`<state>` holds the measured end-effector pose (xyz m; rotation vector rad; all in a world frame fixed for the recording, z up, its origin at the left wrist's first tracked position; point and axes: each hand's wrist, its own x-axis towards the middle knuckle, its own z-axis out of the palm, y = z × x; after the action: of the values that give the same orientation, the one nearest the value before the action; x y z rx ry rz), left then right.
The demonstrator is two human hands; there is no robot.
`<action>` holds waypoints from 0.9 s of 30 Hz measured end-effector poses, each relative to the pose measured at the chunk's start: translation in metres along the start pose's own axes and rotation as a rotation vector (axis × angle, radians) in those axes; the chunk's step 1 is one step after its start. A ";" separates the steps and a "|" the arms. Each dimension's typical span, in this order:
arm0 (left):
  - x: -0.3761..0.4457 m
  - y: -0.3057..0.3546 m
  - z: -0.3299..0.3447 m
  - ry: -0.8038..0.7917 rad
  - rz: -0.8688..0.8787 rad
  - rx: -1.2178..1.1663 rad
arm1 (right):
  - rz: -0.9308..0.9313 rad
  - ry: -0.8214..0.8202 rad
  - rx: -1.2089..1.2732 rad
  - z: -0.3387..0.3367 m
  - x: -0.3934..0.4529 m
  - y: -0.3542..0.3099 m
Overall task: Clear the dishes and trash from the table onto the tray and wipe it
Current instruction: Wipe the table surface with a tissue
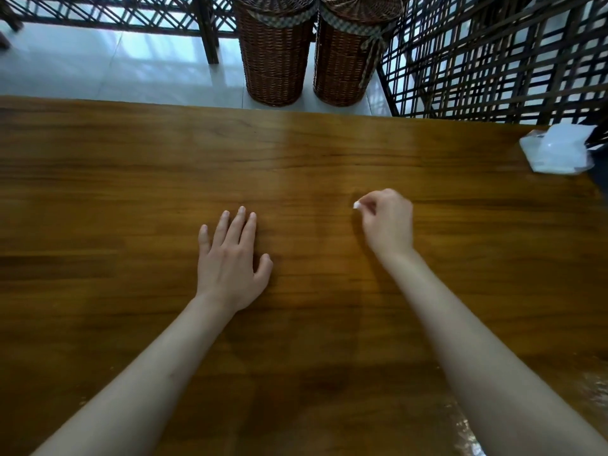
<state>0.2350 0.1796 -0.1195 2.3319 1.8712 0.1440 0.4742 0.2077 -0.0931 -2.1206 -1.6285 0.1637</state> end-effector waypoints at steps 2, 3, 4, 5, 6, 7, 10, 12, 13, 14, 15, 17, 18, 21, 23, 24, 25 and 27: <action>-0.016 0.004 -0.002 0.024 0.022 -0.013 | 0.074 -0.019 -0.042 -0.001 -0.002 0.009; -0.028 0.007 -0.002 0.028 0.036 -0.017 | 0.092 -0.044 -0.052 0.001 -0.006 0.009; -0.040 0.009 -0.001 0.021 0.050 -0.019 | 0.090 -0.070 -0.053 0.002 -0.012 0.007; -0.050 0.011 0.001 0.004 0.057 -0.018 | 0.065 -0.092 -0.046 0.004 -0.020 0.002; -0.058 0.012 0.004 -0.019 0.056 -0.012 | 0.023 -0.113 -0.032 0.007 -0.029 -0.006; -0.063 0.013 0.007 -0.040 0.048 -0.011 | -0.022 -0.134 -0.009 0.010 -0.040 -0.015; -0.064 0.012 0.013 -0.068 0.024 -0.004 | -0.125 -0.212 0.050 0.016 -0.074 -0.044; -0.063 0.013 0.010 -0.075 0.032 0.017 | -0.156 -0.262 0.082 0.011 -0.093 -0.051; -0.065 0.013 0.007 -0.064 0.029 0.008 | -0.145 -0.260 0.102 0.005 -0.100 -0.048; -0.069 0.015 0.002 -0.047 0.023 -0.010 | -0.118 -0.229 0.124 -0.003 -0.106 -0.043; -0.077 0.016 -0.002 -0.028 0.022 -0.036 | -0.086 -0.177 0.143 -0.012 -0.112 -0.036; -0.102 0.019 -0.009 -0.006 0.039 -0.089 | -0.044 -0.103 0.143 -0.029 -0.128 -0.021; -0.119 0.021 -0.011 -0.013 0.057 -0.109 | -0.036 -0.100 0.129 -0.036 -0.138 -0.016; -0.176 0.026 -0.014 -0.062 0.071 -0.172 | 0.001 -0.159 0.113 -0.049 -0.177 -0.006; -0.211 0.028 -0.015 -0.096 0.050 -0.200 | 0.047 -0.196 0.110 -0.055 -0.206 -0.005; -0.226 0.028 -0.016 -0.116 0.042 -0.207 | 0.063 -0.204 0.107 -0.057 -0.219 -0.007; -0.241 0.028 -0.018 -0.129 0.038 -0.211 | 0.075 -0.211 0.109 -0.060 -0.234 -0.010; -0.265 0.026 -0.024 -0.138 0.034 -0.203 | 0.086 -0.220 0.114 -0.066 -0.258 -0.017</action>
<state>0.1979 -0.0829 -0.0870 2.1792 1.6701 0.1638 0.4075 -0.0498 -0.0733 -2.1476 -1.6046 0.5217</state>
